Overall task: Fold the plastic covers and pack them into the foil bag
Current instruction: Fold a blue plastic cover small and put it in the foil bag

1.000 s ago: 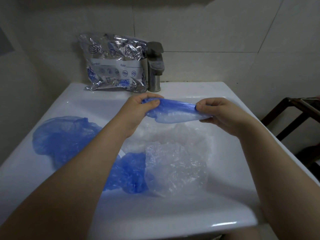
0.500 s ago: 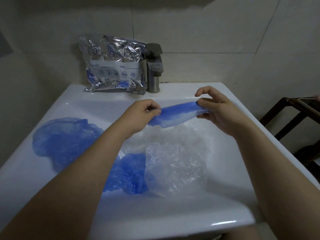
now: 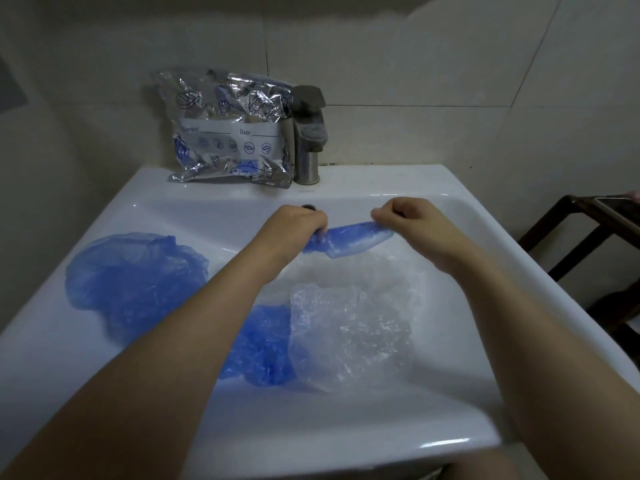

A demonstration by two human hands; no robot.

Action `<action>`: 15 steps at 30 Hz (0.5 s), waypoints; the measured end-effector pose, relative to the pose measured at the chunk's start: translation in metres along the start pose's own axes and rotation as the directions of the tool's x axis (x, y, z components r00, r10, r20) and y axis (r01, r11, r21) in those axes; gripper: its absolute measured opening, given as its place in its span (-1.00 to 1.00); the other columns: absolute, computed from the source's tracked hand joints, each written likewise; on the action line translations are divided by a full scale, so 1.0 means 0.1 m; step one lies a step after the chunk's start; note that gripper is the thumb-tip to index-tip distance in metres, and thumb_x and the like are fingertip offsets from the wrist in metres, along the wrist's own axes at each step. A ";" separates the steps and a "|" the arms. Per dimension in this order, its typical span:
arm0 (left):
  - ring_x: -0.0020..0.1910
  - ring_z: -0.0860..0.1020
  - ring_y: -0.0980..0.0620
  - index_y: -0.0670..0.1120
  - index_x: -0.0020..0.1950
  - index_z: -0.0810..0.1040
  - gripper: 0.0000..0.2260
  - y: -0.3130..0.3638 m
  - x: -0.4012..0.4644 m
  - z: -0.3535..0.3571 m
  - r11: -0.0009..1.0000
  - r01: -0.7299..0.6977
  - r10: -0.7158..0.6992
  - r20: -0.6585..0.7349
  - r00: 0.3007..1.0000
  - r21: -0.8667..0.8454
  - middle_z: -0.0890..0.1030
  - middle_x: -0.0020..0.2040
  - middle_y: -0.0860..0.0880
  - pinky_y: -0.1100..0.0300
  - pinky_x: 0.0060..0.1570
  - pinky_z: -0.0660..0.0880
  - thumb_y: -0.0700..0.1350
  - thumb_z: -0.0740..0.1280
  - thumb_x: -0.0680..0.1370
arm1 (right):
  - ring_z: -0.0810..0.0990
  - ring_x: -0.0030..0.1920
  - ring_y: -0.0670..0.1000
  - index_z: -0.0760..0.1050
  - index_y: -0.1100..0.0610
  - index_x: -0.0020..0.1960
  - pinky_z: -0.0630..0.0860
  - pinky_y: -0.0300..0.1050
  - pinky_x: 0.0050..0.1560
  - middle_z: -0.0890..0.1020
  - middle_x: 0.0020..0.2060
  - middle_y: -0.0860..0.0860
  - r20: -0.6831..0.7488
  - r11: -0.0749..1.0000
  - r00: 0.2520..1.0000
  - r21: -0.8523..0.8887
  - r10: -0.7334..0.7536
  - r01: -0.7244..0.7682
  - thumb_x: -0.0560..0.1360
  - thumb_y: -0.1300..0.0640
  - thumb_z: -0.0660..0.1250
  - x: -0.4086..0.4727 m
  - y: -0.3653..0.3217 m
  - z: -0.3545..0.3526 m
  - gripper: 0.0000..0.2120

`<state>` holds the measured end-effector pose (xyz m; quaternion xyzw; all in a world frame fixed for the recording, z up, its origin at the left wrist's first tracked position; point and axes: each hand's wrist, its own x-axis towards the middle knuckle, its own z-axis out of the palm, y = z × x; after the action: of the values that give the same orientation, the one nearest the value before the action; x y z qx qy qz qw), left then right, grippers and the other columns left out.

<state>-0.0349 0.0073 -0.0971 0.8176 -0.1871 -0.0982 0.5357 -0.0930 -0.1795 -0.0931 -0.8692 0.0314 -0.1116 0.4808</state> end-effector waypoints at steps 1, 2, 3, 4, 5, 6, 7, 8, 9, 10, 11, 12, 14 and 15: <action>-0.47 0.27 0.09 -0.12 -0.43 0.38 -0.71 0.00 0.00 0.00 1.000 0.005 -0.006 -0.032 0.999 -0.005 0.32 -0.46 -0.03 0.28 -0.45 0.21 -0.18 0.30 0.50 | 0.31 -0.47 -0.19 0.45 0.08 -0.34 0.24 -0.37 -0.43 0.42 -0.44 -0.05 0.005 0.999 1.000 -0.044 -0.006 0.006 0.48 0.13 0.36 -0.01 0.01 0.02 -0.77; -0.50 0.25 0.10 -0.12 -0.43 0.37 -0.69 0.00 0.01 0.00 1.000 -0.003 0.002 -0.048 0.999 -0.010 0.29 -0.48 -0.02 0.28 -0.47 0.20 -0.14 0.36 0.48 | 0.31 -0.48 -0.19 0.44 0.07 -0.34 0.25 -0.36 -0.44 0.42 -0.45 -0.06 0.004 0.998 1.000 -0.065 -0.014 0.015 0.43 0.13 0.42 -0.01 0.01 0.02 -0.78; -0.52 0.23 0.12 -0.12 -0.42 0.37 -0.68 -0.01 0.00 -0.01 1.000 -0.017 0.016 -0.050 0.999 -0.016 0.29 -0.49 -0.01 0.31 -0.50 0.19 -0.12 0.42 0.46 | 0.32 -0.46 -0.17 0.43 0.05 -0.33 0.26 -0.33 -0.43 0.43 -0.44 -0.06 0.002 0.997 1.000 -0.074 -0.029 0.029 0.39 0.15 0.47 -0.01 0.01 0.03 -0.77; -0.54 0.23 0.15 -0.11 -0.43 0.36 -0.66 -0.01 -0.01 -0.02 0.999 -0.028 0.027 -0.042 0.999 -0.028 0.29 -0.51 0.03 0.34 -0.52 0.18 -0.13 0.46 0.43 | 0.33 -0.44 -0.13 0.42 0.03 -0.32 0.28 -0.28 -0.41 0.44 -0.43 -0.06 0.005 0.994 0.999 -0.096 -0.050 0.050 0.36 0.18 0.49 -0.01 0.01 0.03 -0.75; -0.55 0.23 0.17 -0.11 -0.43 0.33 -0.64 -0.02 -0.01 -0.04 0.999 -0.031 0.030 -0.029 0.999 -0.040 0.29 -0.53 0.08 0.37 -0.54 0.19 -0.15 0.49 0.40 | 0.34 -0.42 -0.10 0.41 0.01 -0.30 0.29 -0.26 -0.39 0.45 -0.41 -0.06 0.012 0.987 0.997 -0.140 -0.075 0.076 0.35 0.20 0.49 -0.01 0.00 0.02 -0.74; -0.56 0.24 0.20 -0.09 -0.43 0.31 -0.63 -0.02 -0.01 -0.06 0.998 -0.027 0.026 -0.017 1.000 -0.049 0.30 -0.56 0.12 0.40 -0.54 0.20 -0.19 0.50 0.38 | 0.37 -0.40 -0.09 0.41 0.00 -0.28 0.32 -0.26 -0.37 0.48 -0.37 -0.07 0.020 0.974 0.995 -0.200 -0.101 0.103 0.36 0.22 0.48 0.00 0.00 0.02 -0.74; -0.57 0.26 0.22 -0.08 -0.43 0.31 -0.62 -0.03 -0.01 -0.07 0.998 -0.020 0.020 -0.011 1.000 -0.052 0.31 -0.56 0.14 0.42 -0.54 0.22 -0.22 0.51 0.36 | 0.40 -0.37 -0.09 0.41 0.00 -0.25 0.34 -0.30 -0.34 0.50 -0.33 -0.07 0.025 0.957 0.991 -0.259 -0.129 0.131 0.37 0.23 0.47 0.00 0.00 0.01 -0.75; -0.55 0.29 0.24 -0.07 -0.41 0.32 -0.63 -0.03 -0.01 -0.08 0.999 -0.013 0.013 -0.006 1.000 -0.052 0.34 -0.54 0.15 0.44 -0.52 0.24 -0.25 0.51 0.36 | 0.42 -0.34 -0.11 0.42 0.02 -0.23 0.34 -0.36 -0.31 0.52 -0.29 -0.05 0.024 0.938 0.987 -0.310 -0.157 0.156 0.39 0.24 0.45 -0.01 -0.01 0.01 -0.76; -0.51 0.32 0.22 -0.06 -0.40 0.34 -0.65 -0.03 -0.01 -0.08 0.998 -0.006 0.007 0.006 1.000 -0.055 0.37 -0.48 0.13 0.44 -0.50 0.26 -0.27 0.50 0.36 | 0.42 -0.32 -0.11 0.43 0.04 -0.21 0.32 -0.42 -0.29 0.52 -0.26 -0.04 0.016 0.919 0.983 -0.353 -0.184 0.177 0.41 0.26 0.43 0.00 -0.01 0.00 -0.79; -0.45 0.35 0.19 -0.06 -0.38 0.37 -0.68 -0.03 -0.01 -0.09 0.998 -0.002 0.003 0.026 1.000 -0.061 0.39 -0.43 0.08 0.44 -0.47 0.28 -0.28 0.49 0.36 | 0.41 -0.32 -0.12 0.44 0.06 -0.19 0.30 -0.46 -0.29 0.53 -0.25 -0.03 0.001 0.904 0.979 -0.385 -0.204 0.189 0.42 0.27 0.41 0.00 -0.02 0.00 -0.81; -0.40 0.36 0.16 -0.05 -0.36 0.39 -0.69 -0.02 -0.01 -0.10 0.998 -0.001 0.005 0.051 0.999 -0.068 0.40 -0.38 0.04 0.44 -0.44 0.30 -0.29 0.48 0.37 | 0.40 -0.33 -0.12 0.45 0.07 -0.19 0.29 -0.47 -0.30 0.52 -0.27 -0.03 -0.019 0.896 0.977 -0.402 -0.214 0.189 0.43 0.28 0.40 0.00 -0.03 -0.01 -0.83; -0.36 0.38 0.14 -0.04 -0.34 0.41 -0.71 -0.02 -0.01 -0.11 0.997 -0.004 0.009 0.071 0.997 -0.074 0.42 -0.34 0.03 0.45 -0.41 0.32 -0.31 0.47 0.38 | 0.40 -0.35 -0.13 0.45 0.07 -0.19 0.29 -0.47 -0.32 0.51 -0.30 -0.05 -0.035 0.898 0.976 -0.400 -0.215 0.184 0.44 0.28 0.39 0.00 -0.03 -0.02 -0.83; -0.31 0.42 0.14 -0.03 -0.29 0.45 -0.73 -0.01 -0.02 -0.14 0.996 -0.013 0.021 0.091 0.996 -0.090 0.47 -0.28 0.02 0.47 -0.37 0.36 -0.34 0.45 0.38 | 0.40 -0.37 -0.14 0.44 0.02 -0.23 0.31 -0.47 -0.35 0.48 -0.35 -0.12 -0.034 0.918 0.979 -0.355 -0.201 0.176 0.45 0.27 0.39 -0.01 -0.04 -0.05 -0.79; -0.30 0.44 0.13 -0.02 -0.26 0.46 -0.73 -0.01 -0.02 -0.15 0.995 -0.018 0.027 0.095 0.995 -0.095 0.50 -0.23 0.01 0.47 -0.35 0.37 -0.35 0.44 0.38 | 0.41 -0.38 -0.14 0.44 -0.01 -0.25 0.31 -0.47 -0.35 0.49 -0.34 -0.14 -0.018 0.934 0.983 -0.315 -0.185 0.170 0.44 0.26 0.40 -0.02 -0.04 -0.06 -0.77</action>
<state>-0.0316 0.0213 -0.0920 0.7835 -0.2170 -0.1400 0.5651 -0.0962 -0.1822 -0.0869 -0.9307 -0.0185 -0.1685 0.3243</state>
